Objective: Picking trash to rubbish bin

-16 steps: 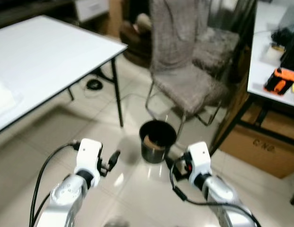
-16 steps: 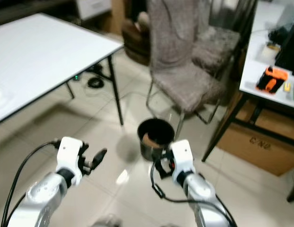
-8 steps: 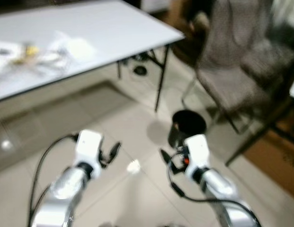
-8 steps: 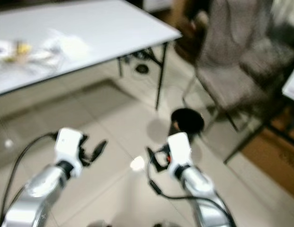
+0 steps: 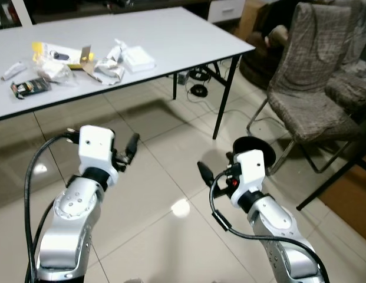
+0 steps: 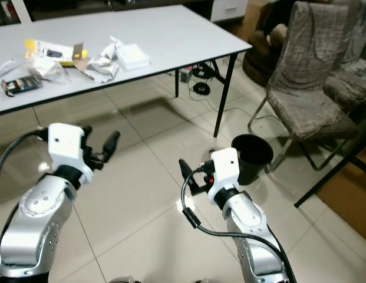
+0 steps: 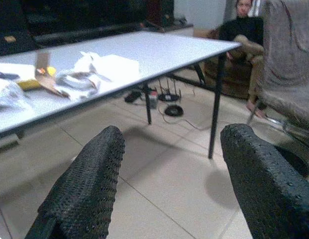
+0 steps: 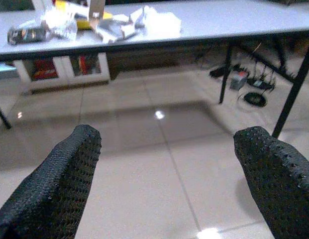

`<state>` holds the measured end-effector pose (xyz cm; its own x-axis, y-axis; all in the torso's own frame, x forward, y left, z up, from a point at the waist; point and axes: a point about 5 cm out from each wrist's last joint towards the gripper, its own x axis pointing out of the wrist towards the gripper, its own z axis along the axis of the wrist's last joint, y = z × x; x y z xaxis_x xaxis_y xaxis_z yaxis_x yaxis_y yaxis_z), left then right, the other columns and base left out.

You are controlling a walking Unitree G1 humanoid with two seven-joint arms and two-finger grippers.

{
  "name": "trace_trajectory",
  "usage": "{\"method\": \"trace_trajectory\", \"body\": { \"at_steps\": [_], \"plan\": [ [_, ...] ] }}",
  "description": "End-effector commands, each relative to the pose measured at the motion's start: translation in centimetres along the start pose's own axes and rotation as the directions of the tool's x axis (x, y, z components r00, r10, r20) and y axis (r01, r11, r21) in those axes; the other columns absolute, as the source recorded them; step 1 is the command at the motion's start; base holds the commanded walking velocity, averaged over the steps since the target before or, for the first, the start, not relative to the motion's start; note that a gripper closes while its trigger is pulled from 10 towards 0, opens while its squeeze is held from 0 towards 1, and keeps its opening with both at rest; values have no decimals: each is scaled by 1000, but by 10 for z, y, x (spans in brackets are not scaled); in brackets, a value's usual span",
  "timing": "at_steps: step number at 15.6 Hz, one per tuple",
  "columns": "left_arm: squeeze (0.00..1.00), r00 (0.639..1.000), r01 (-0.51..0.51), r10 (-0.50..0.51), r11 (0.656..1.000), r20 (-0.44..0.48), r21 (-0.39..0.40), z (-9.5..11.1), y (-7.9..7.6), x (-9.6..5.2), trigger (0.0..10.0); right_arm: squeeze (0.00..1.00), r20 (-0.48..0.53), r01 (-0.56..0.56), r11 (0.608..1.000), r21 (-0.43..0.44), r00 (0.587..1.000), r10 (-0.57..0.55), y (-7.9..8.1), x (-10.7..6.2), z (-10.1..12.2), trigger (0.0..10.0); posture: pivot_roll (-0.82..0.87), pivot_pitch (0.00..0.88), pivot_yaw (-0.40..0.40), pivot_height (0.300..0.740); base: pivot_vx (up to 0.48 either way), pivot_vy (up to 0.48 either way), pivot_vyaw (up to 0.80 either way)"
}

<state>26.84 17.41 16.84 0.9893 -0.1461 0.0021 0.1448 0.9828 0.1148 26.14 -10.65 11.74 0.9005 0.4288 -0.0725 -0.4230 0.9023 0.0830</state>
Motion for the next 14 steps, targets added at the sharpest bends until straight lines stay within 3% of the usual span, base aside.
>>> {"method": "trace_trajectory", "body": {
  "at_steps": [1, 4, 7, 14],
  "plan": [
    [0, 999, -15, 14, 1000, 34, 13, 10, 0, 2, 10000, 0, 70, 36, 999, -17, 997, -34, -5, 1, 15, 10000, -13, 67, -42, 740, 375, 0, 0],
    [0, 998, -34, 32, 999, 58, 32, 18, 1, -1, 10000, 0, 148, 68, 998, -5, 987, -66, -7, 8, 35, 10000, -5, 64, -43, 740, 393, 0, 227],
    [0, 998, -33, 31, 999, 56, 38, 20, 0, -2, 10000, 0, 151, 63, 998, -6, 987, -61, -6, 10, 36, 10000, 0, 63, -47, 740, 402, 0, 0],
    [0, 997, -46, 43, 998, 57, 46, 23, 2, -1, 10000, 0, 143, 29, 1000, -1, 989, -29, 0, 15, 35, 10000, 10, 63, -51, 740, 403, 0, 794]
  ]
}}
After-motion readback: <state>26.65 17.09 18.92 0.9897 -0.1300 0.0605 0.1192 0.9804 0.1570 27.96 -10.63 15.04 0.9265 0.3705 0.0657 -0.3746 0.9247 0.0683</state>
